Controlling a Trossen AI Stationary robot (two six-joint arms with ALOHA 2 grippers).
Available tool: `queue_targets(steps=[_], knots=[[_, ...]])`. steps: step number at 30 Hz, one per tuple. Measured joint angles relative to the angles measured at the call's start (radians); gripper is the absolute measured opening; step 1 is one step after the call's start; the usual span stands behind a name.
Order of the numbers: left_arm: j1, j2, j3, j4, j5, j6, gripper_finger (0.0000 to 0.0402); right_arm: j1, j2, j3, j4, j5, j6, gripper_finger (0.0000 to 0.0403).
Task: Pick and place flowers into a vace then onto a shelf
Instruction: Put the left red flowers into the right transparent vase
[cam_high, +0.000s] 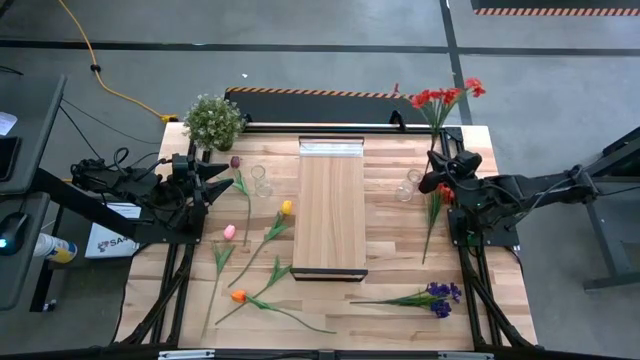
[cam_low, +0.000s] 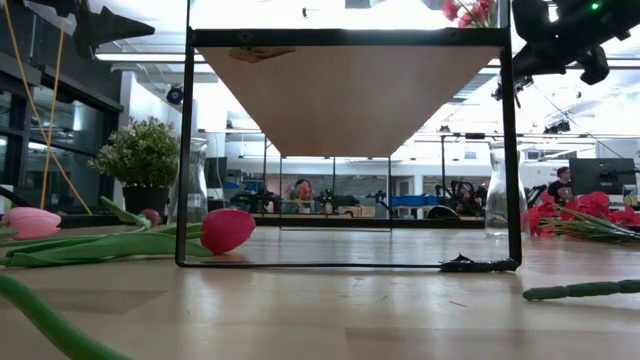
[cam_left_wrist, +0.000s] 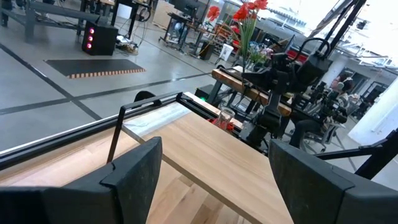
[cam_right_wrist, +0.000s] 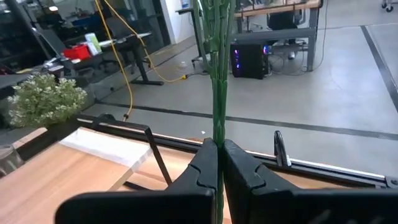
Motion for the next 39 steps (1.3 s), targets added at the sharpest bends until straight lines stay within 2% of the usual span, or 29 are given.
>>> queue_targets(steps=[9, 18, 22, 29, 39], knots=[[0.000, 0.000, 0.000, 0.000, 0.000, 0.000, 0.0326, 0.061, -0.106, -0.055, 0.021, -0.016, -0.004, 0.0001], [0.000, 0.000, 0.000, 0.000, -0.006, 0.000, 0.0326, 0.090, -0.104, -0.155, 0.330, 0.038, -0.238, 0.0001], [0.000, 0.000, 0.000, 0.000, -0.007, 0.000, 0.0326, 0.090, -0.104, -0.180, 0.394, 0.040, -0.305, 0.0002], [0.000, 0.000, 0.000, 0.000, -0.009, 0.000, 0.0326, 0.089, -0.104, -0.181, 0.362, 0.035, -0.305, 0.0002], [0.000, 0.000, 0.000, 0.000, -0.009, 0.000, 0.0326, 0.089, -0.104, -0.181, 0.285, 0.034, -0.196, 0.0002]])
